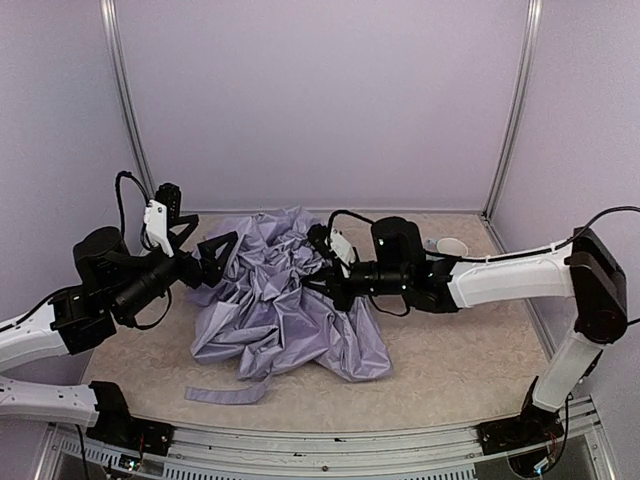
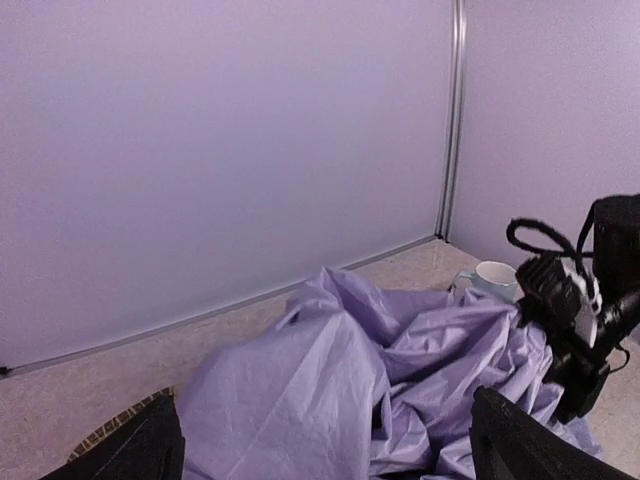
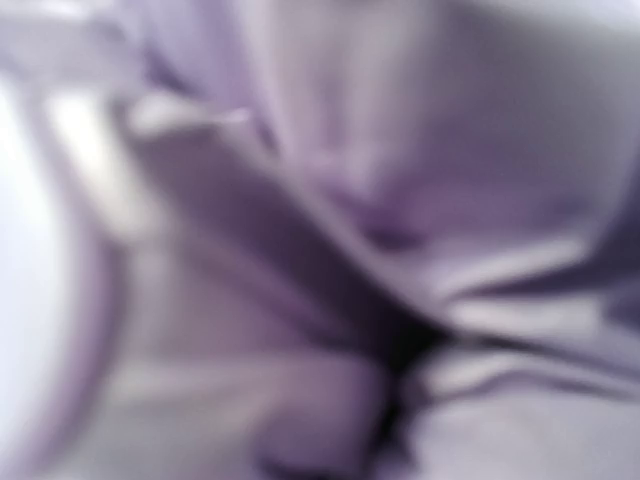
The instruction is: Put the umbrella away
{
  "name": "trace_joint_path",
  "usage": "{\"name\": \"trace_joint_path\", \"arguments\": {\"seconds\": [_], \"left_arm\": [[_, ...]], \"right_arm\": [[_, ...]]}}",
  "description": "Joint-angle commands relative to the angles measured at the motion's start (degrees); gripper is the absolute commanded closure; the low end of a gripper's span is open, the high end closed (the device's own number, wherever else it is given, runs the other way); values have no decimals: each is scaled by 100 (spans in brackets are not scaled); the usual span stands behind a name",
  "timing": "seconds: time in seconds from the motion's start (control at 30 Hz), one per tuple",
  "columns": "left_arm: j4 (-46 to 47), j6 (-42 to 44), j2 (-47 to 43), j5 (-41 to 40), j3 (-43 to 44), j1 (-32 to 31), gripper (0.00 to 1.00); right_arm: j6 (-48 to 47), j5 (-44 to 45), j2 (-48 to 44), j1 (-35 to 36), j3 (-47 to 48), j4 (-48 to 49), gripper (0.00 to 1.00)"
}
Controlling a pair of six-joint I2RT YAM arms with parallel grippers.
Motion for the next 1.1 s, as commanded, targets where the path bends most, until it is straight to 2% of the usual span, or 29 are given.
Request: {"name": "trace_joint_path", "arguments": {"seconds": [0.0, 0.1, 0.27, 0.43, 0.7, 0.8, 0.9, 0.97, 1.07], "left_arm": [[49, 313, -38, 1141, 33, -79, 4], [172, 693, -42, 1765, 25, -433, 3], [272, 1168, 385, 1895, 207, -773, 1], [172, 1304, 1099, 2436, 683, -910, 1], [536, 1385, 1808, 1809, 739, -1019, 4], [655, 1305, 2150, 1696, 823, -1002, 11], [841, 1176, 2464, 1831, 839, -961, 25], [942, 1078, 2588, 2010, 803, -930, 41], [1300, 776, 2693, 2479, 551, -790, 62]], "right_arm": [[-220, 253, -787, 4, 704, -977, 100], [-299, 254, -1044, 9, 1000, -1671, 100], [-490, -25, -1420, 21, 1252, -2716, 100], [-494, -96, -1431, 47, 1593, -3705, 100], [-330, 49, -1190, 151, 2148, -4796, 100], [-485, 148, -1049, 314, 2288, -5140, 100], [-592, 238, -939, 404, 2444, -5475, 94], [-590, 187, -949, 417, 2471, -5518, 90], [-612, 145, -1087, 415, 2296, -5328, 75]]}}
